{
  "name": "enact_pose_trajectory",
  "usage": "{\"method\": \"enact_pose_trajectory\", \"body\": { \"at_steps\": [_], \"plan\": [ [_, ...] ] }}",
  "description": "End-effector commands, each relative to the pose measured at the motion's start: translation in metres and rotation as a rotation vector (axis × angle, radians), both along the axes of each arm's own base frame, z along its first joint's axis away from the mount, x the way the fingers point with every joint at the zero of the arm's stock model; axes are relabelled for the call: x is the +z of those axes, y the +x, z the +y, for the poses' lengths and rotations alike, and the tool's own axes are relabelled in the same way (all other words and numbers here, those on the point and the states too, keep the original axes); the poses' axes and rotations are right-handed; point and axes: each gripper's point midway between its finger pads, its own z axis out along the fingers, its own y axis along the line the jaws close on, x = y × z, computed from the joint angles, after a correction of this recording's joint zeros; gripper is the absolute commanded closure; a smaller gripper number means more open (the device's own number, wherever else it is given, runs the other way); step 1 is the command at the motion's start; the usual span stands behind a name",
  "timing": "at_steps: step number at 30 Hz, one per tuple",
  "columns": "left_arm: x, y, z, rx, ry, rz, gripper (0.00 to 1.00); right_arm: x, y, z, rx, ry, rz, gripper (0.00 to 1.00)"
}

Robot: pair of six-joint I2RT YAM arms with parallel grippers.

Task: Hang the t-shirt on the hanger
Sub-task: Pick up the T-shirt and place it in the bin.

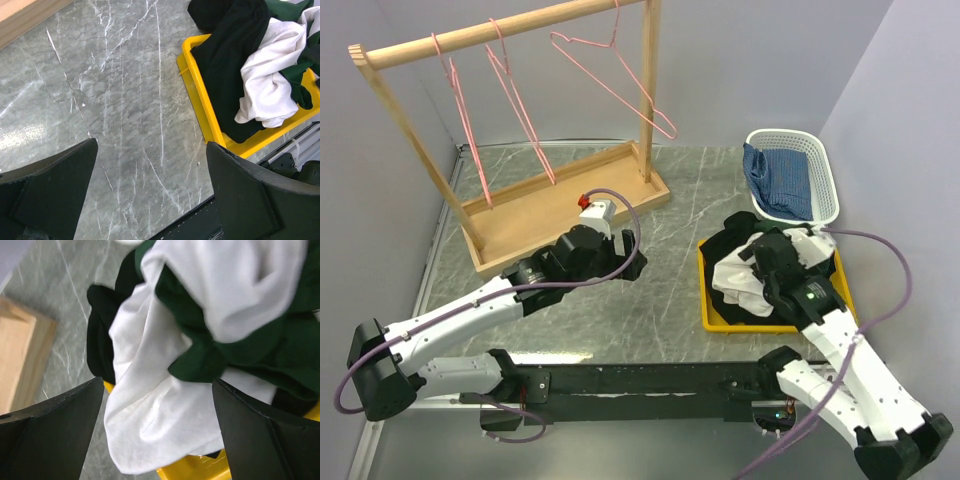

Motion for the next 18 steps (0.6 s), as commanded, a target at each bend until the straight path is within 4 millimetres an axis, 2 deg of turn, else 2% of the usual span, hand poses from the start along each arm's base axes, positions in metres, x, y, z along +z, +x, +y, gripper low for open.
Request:
{"method": "enact_pose_trajectory", "body": {
  "at_steps": [1,3,6,7,9,10,11,12,13,18],
  "plan": [
    [0.021,0.006,-0.002,0.004,-0.023,-0.034,0.04,-0.019,0.024,0.032,0.102,0.088,-0.001,0.07],
    [0.017,0.006,0.000,0.012,-0.021,-0.027,0.04,-0.031,0.024,0.034,0.100,0.086,0.038,0.12],
    [0.015,0.005,0.000,0.012,-0.028,-0.020,0.04,-0.027,0.023,0.033,0.114,0.080,0.023,0.33],
    [0.014,0.006,0.000,0.013,-0.027,-0.019,0.04,-0.024,0.023,0.032,0.117,0.076,0.014,0.46],
    [0.014,0.006,-0.001,0.010,-0.028,-0.016,0.04,-0.010,0.022,0.031,0.132,0.066,-0.012,0.62],
    [0.015,0.007,-0.002,0.011,-0.030,-0.017,0.04,-0.005,0.022,0.029,0.134,0.059,-0.014,0.79],
    [0.014,0.007,-0.002,0.009,-0.026,-0.013,0.04,0.009,0.024,0.029,0.143,0.052,-0.035,0.86],
    [0.017,0.007,-0.002,0.011,-0.031,-0.017,0.04,0.014,0.021,0.027,0.145,0.039,-0.026,0.95],
    [0.017,0.007,-0.003,0.008,-0.033,-0.017,0.04,0.023,0.020,0.025,0.146,0.034,-0.039,1.00],
    [0.028,0.006,-0.006,-0.009,-0.050,-0.026,0.04,0.096,0.016,0.024,0.195,0.036,-0.175,1.00]
  ]
}}
